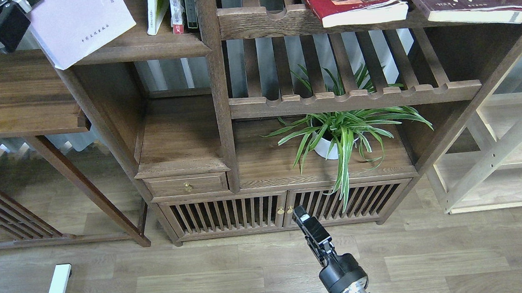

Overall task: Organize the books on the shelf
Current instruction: 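Push the white book onto the top shelf beside the standing books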

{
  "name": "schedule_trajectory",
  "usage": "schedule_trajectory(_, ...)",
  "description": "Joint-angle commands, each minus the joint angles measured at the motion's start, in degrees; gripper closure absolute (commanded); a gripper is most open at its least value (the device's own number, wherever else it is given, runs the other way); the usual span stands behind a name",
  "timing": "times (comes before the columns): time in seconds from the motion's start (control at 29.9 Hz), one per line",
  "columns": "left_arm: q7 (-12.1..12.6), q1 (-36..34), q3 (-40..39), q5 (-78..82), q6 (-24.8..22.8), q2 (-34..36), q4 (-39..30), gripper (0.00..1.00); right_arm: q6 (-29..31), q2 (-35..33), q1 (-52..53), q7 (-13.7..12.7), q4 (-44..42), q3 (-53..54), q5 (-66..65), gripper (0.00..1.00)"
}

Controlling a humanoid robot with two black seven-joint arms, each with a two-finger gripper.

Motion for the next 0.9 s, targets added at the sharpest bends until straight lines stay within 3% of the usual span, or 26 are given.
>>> schedule_trajectory(0.0,-0.37,-0.80,1.38,-0.12,0.00,-0.31,0.40,0.98,0.00,0.00,0.00,0.00,0.08,-0.05,-0.06,0.44)
schedule_trajectory(0.37,-0.19,-0.72,4.27,-0.21,12.87,-0.14,-4.34,0.97,0.00,0.00,0.00,0.00,0.08,-0.23,-0.06,0.44)
schedule_trajectory(0.87,0.95,-1.42,5.60,-0.12,20.00,3.20,-8.21,0.98,0.00,0.00,0.09,0.09,0.08,-1.19,0.02,0.44)
